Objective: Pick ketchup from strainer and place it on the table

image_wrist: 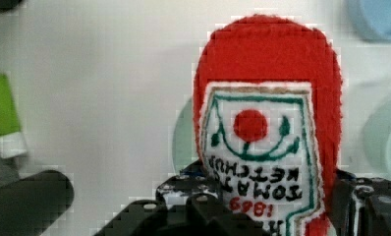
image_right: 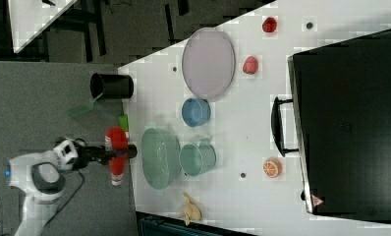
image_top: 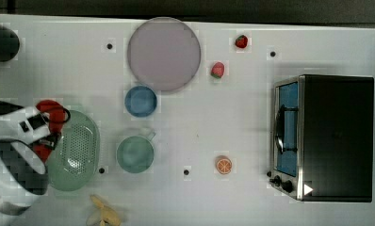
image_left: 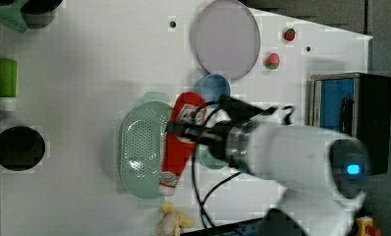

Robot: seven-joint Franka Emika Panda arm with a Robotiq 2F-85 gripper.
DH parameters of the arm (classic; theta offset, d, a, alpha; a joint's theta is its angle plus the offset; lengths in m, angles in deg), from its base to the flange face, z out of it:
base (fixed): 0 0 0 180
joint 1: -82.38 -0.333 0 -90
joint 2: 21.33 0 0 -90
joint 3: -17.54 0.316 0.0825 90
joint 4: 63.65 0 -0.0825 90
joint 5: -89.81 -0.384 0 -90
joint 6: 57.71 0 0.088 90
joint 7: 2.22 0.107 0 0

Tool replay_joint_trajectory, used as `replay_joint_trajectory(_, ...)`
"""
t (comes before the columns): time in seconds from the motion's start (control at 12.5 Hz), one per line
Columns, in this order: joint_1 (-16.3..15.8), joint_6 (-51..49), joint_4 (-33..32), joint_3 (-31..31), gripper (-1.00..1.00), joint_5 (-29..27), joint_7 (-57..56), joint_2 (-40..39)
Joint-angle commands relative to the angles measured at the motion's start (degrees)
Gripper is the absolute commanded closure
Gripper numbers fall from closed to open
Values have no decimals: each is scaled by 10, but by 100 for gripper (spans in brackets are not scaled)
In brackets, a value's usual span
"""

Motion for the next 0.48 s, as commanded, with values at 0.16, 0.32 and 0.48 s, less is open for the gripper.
replay_joint_trajectory(0.16, 68, -123, 75, -62, -19, -9, -151, 3)
replay_joint_trajectory(0.32, 89, -161, 101, -107, -19, -9, -202, 2)
replay_joint_trajectory(0.48, 106, -158, 105, -156, -19, -9, -270, 2)
